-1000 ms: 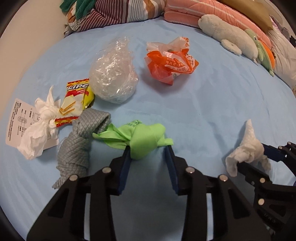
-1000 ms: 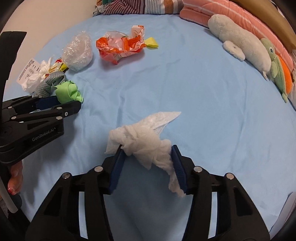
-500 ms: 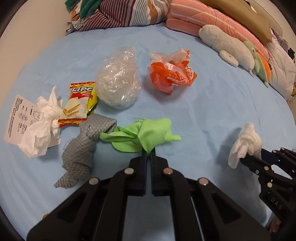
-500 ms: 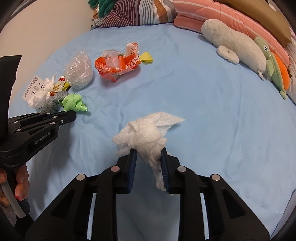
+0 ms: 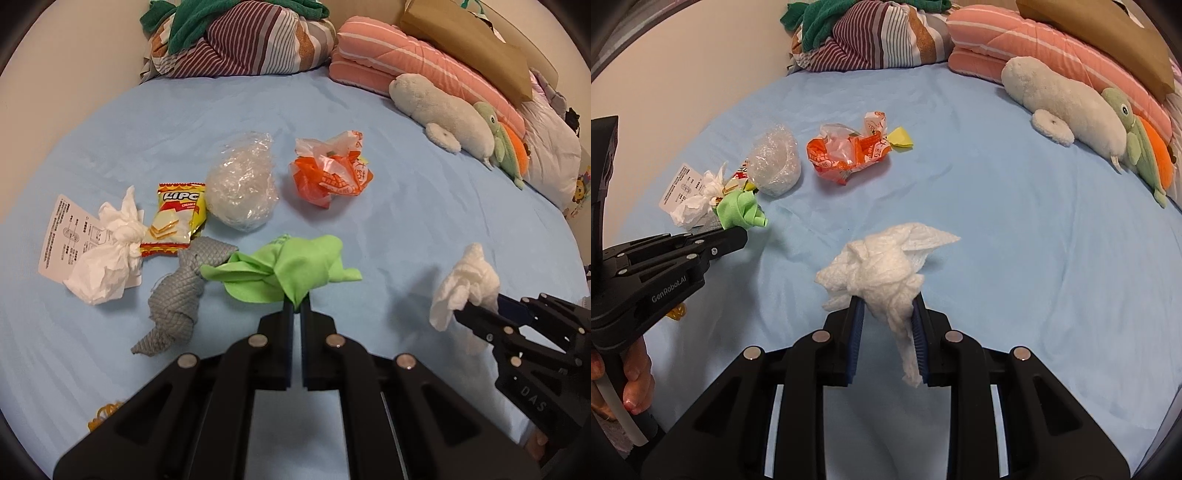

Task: Collect trash
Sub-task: 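Carry the green cloth and white tissue to the grey bin and release both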

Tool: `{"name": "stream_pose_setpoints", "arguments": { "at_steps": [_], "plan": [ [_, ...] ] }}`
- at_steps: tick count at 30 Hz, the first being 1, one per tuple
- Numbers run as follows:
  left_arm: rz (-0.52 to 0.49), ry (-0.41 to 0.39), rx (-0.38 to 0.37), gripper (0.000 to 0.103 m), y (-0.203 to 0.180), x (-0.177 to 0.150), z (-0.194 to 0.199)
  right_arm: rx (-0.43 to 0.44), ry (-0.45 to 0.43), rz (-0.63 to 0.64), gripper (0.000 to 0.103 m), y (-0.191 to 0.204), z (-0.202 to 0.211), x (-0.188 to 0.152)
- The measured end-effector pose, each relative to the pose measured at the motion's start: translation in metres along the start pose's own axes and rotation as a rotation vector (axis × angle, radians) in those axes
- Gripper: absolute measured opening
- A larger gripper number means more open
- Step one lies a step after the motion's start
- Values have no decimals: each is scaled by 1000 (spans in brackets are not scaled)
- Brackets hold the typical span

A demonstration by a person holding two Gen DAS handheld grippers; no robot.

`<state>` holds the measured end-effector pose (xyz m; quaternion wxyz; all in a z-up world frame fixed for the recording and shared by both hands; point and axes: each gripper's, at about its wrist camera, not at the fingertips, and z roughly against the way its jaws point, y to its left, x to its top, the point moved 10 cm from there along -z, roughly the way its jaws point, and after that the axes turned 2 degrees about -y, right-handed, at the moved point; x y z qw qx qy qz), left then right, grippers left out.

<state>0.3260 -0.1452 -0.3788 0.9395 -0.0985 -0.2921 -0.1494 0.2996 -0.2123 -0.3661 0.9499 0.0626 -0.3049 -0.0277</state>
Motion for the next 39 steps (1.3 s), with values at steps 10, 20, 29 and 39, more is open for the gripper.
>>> {"name": "stream_pose_setpoints", "arguments": {
  "at_steps": [10,20,29,39],
  "plan": [
    [-51,-41,5,4,-19,-13,40,12,-60,-17,23,4,25,4],
    [-95,-56,-8,4,-43,-36,85,9,-153,17,23,14,87,0],
    [-138,-90,-26,4,-63,-43,141,15,-211,16,23,9,164,-21],
    [-268,-124,-99,4,-132,-45,204,-80,-309,-43,23,-55,296,-42]
  ]
}}
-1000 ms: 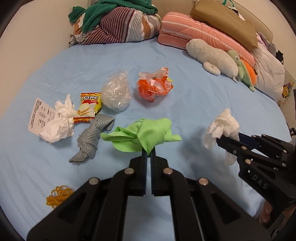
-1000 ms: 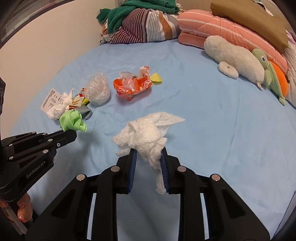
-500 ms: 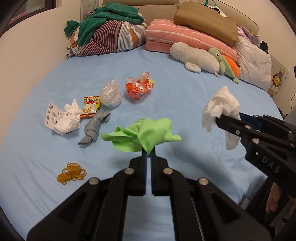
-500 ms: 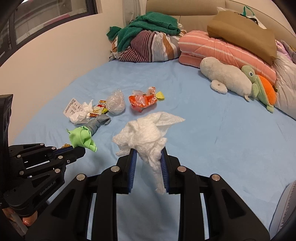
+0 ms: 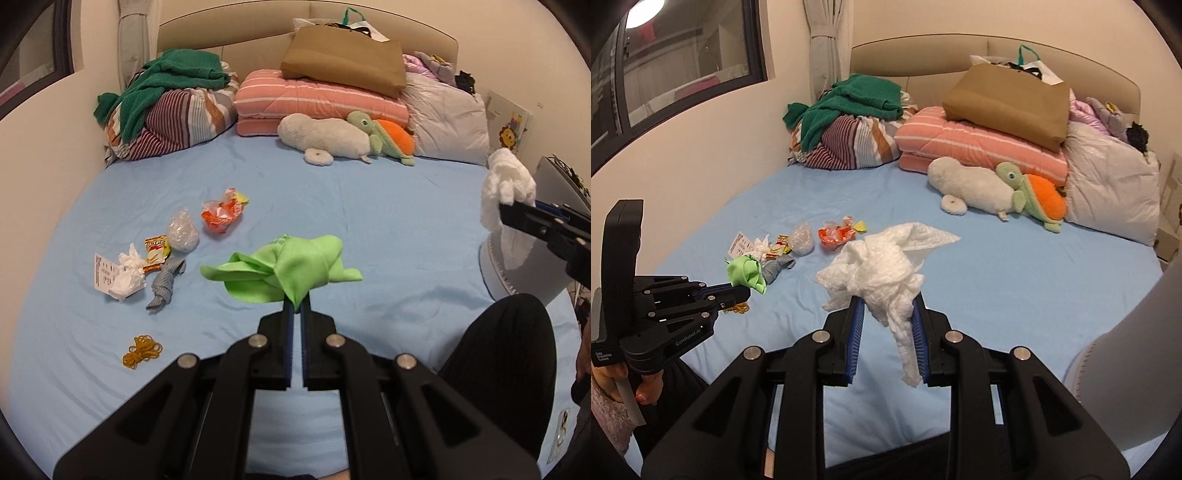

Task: Collect trash
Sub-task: 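Carry the green cloth and white tissue to the grey bin and release both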

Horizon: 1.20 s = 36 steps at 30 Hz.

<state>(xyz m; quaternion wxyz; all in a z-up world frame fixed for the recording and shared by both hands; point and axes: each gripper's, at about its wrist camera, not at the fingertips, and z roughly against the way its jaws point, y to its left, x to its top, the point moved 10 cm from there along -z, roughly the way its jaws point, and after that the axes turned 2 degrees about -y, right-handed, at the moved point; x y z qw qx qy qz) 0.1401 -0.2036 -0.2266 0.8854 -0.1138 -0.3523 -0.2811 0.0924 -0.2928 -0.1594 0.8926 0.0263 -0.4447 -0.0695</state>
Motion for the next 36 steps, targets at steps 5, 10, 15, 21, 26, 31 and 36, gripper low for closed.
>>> {"name": "stream_pose_setpoints", "arguments": {
  "at_steps": [5,10,15,21,26,31,36],
  "plan": [
    [-81,-23,-53,4,-44,11,27,-107,-33,7,23,-41,62,-1],
    [-143,-48,-123,4,-86,23,50,-185,-46,-3,23,-73,114,-6],
    [-191,-63,-201,4,-127,33,68,-218,-55,-60,23,-101,159,-16],
    [-272,-83,-267,4,-180,50,82,-285,-72,-103,23,-134,204,-28],
    [-341,-96,-322,4,-228,69,93,-330,-72,-132,23,-168,239,-35],
    [-397,-105,-384,4,-280,87,99,-376,-83,-148,23,-199,268,-34],
    [-444,-95,-435,4,-329,98,96,-419,-96,-169,23,-232,292,-34]
  ]
}}
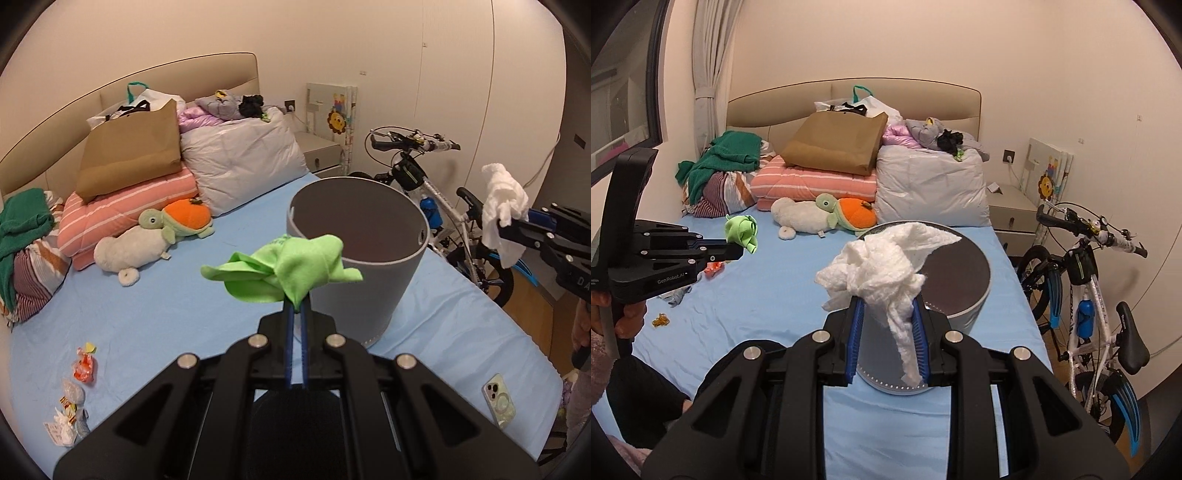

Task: Collect trash
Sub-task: 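Carry the green cloth and white tissue to the grey bin and release both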

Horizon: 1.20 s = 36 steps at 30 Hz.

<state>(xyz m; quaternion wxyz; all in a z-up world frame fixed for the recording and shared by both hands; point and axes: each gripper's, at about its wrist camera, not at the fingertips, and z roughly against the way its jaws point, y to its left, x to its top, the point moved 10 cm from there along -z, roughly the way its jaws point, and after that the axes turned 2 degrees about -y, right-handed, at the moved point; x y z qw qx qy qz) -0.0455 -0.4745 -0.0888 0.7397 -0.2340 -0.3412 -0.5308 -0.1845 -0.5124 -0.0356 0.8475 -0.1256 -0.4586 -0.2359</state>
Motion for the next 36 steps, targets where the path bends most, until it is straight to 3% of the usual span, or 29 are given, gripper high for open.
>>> {"name": "stream_pose_setpoints", "arguments": {
  "at_steps": [14,23,34,36],
  "plan": [
    [-71,13,-90,4,-47,64,-43,-46,-10,-52,23,-65,1,29],
    [-75,22,-115,4,-45,89,-61,-23,7,-44,23,-69,-21,50],
    [-40,73,-135,7,-33,97,-102,42,40,-32,24,-60,-68,64],
    [-37,89,-150,8,-34,95,-109,44,36,-48,40,-62,-74,66]
  ]
}}
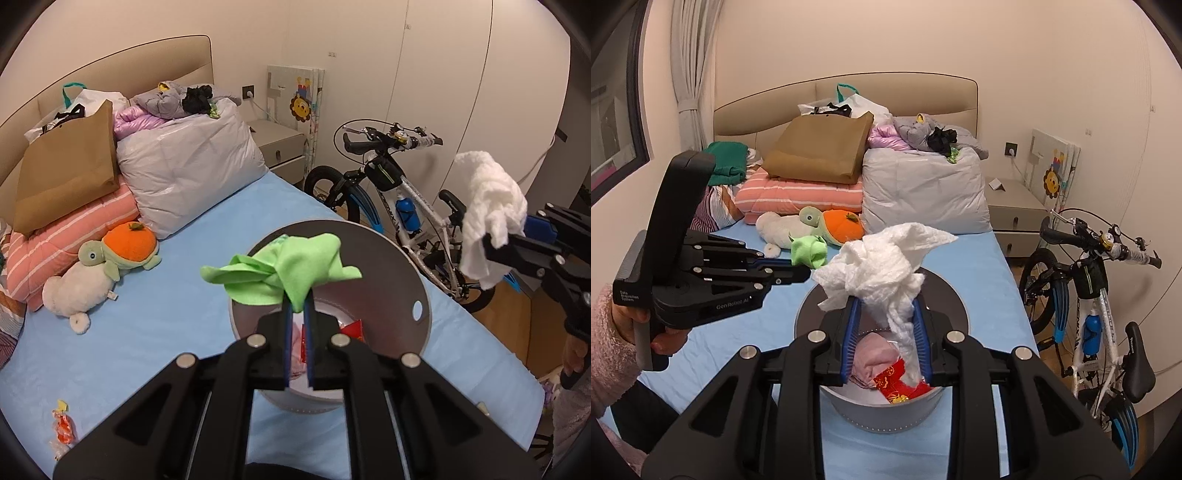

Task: Collect trash
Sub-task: 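Carry the green cloth and white tissue to the grey bin and release both, then move both open tools back over the bed toward the remaining wrappers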

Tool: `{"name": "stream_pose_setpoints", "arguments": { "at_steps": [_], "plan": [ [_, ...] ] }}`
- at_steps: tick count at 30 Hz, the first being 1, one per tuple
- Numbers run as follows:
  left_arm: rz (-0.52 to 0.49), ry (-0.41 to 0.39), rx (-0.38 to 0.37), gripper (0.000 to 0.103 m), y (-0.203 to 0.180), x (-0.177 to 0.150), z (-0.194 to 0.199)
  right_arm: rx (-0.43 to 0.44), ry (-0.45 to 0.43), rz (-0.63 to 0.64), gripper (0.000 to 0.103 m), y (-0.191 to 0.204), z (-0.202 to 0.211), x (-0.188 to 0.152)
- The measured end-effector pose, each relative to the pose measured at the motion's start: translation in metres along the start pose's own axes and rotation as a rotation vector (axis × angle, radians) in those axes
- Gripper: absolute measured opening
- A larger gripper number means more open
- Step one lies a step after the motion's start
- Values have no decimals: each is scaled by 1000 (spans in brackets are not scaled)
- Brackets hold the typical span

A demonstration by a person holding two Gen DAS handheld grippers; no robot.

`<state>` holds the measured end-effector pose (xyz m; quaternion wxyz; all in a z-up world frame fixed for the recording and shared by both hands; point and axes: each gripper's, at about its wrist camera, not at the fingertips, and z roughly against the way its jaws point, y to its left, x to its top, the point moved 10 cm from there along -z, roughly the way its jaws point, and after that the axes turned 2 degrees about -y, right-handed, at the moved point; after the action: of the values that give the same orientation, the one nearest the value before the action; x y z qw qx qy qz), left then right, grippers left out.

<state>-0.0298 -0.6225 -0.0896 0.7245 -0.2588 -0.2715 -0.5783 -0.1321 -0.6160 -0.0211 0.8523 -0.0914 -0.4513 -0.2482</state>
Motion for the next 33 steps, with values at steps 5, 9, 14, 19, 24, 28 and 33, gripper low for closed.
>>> {"name": "stream_pose_setpoints", "arguments": {
  "at_steps": [5,9,14,19,24,28,33],
  "plan": [
    [2,39,9,9,5,-4,-18,-35,-19,-25,65,-11,-12,7],
    [9,46,-1,9,8,-6,-24,-40,-7,-34,65,-14,-19,8],
    [17,19,24,65,16,-11,-19,-40,16,-25,65,-7,-27,3],
    [27,-37,62,81,30,-20,3,-26,38,-21,65,4,-39,-2],
    [64,-46,106,81,52,-41,18,7,50,2,65,30,-49,-9],
    [117,-47,146,81,77,-65,32,37,50,39,65,63,-58,-9],
    [188,-60,215,81,113,-97,56,103,44,97,65,119,-70,-12]
  ]
}}
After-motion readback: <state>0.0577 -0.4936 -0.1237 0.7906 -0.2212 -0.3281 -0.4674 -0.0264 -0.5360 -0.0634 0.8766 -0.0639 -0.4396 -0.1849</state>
